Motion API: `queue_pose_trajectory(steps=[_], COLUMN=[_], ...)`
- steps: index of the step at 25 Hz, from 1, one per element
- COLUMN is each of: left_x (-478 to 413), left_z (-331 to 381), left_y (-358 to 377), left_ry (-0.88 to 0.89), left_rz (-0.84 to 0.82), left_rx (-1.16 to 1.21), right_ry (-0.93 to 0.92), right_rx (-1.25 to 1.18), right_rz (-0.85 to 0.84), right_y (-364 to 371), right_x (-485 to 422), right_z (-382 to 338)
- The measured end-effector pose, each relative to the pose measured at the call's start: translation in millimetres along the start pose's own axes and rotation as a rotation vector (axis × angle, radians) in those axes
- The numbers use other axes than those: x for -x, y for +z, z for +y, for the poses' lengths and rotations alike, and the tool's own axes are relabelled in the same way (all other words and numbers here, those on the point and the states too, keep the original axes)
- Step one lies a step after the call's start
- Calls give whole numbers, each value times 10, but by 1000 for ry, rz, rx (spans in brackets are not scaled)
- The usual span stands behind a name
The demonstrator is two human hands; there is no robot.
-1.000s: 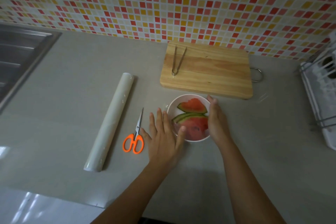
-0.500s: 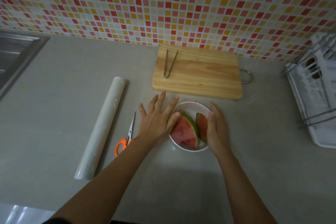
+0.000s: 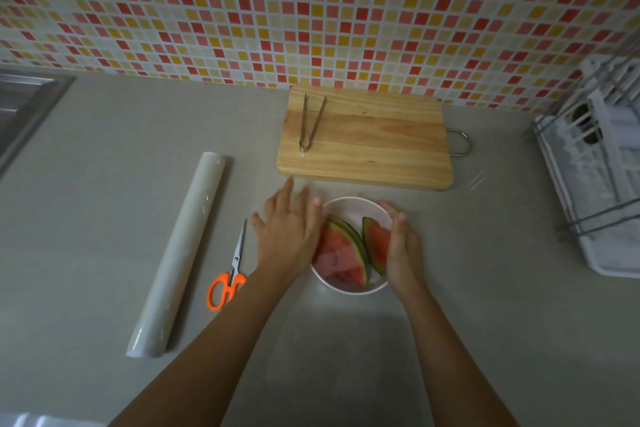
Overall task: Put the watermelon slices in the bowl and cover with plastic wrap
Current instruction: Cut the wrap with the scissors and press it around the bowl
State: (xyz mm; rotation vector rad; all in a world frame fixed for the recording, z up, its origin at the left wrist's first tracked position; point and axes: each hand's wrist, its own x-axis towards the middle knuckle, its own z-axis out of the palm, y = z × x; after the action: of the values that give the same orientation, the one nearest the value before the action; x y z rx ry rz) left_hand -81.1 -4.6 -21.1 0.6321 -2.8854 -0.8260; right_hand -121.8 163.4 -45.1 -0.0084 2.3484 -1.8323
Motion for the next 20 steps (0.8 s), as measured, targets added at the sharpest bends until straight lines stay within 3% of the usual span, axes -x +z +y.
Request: queue_pose_trajectory(steps=[3, 7, 14, 16, 20], left_x=[26, -63, -216, -295, -354], left_z=[-71, -129, -53, -60, -28], left_y=[5, -21, -29, 12, 39], left_ry=[-144, -484, -508, -494, -452], left_rz=[88, -190, -471, -492, -463], left_rx=[307, 687, 1146, 1160, 1101], right_ry=[8, 136, 426, 462, 457], right_rx=[-44, -97, -222, -279, -357], right_rz=[17, -43, -596, -620, -491], right_y=[52, 52, -83, -60, -24], right_x=[10, -89, -620, -650, -598], right_z=[40, 62, -186, -203, -172])
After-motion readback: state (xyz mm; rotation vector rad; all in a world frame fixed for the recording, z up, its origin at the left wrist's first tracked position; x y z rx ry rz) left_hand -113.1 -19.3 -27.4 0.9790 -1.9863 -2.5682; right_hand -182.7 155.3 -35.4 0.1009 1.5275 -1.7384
